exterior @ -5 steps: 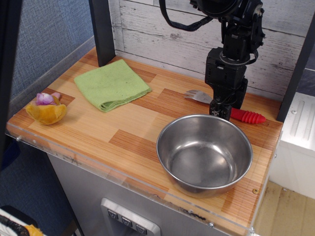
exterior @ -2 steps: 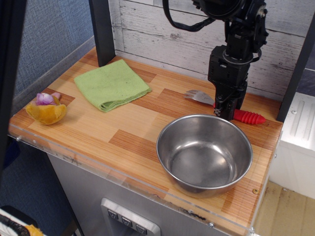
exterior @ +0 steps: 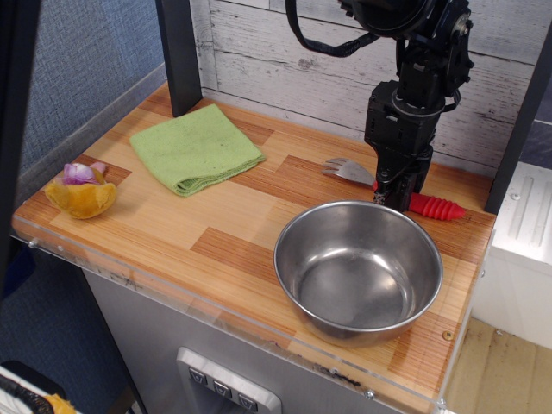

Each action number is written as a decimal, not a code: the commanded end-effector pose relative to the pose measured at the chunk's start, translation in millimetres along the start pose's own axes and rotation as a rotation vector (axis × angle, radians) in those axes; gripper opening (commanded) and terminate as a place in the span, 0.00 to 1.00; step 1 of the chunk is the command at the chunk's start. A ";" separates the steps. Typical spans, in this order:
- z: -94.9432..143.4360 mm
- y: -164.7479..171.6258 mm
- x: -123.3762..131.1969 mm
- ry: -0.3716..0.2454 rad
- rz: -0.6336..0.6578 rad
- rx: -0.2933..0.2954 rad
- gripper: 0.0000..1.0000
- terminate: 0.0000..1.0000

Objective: Move the red spork to the left of the pot.

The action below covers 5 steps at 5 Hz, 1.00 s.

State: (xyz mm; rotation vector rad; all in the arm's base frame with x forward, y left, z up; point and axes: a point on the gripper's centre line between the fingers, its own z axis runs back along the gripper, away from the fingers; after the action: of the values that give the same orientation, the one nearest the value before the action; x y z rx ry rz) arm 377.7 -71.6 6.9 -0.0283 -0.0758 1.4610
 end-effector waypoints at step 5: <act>119.4 6.6 -12.3 0.053 0.016 -0.195 0.00 0.00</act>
State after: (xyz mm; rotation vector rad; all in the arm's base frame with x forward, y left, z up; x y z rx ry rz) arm 359.8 -85.0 107.0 -0.1691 -0.1373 1.4682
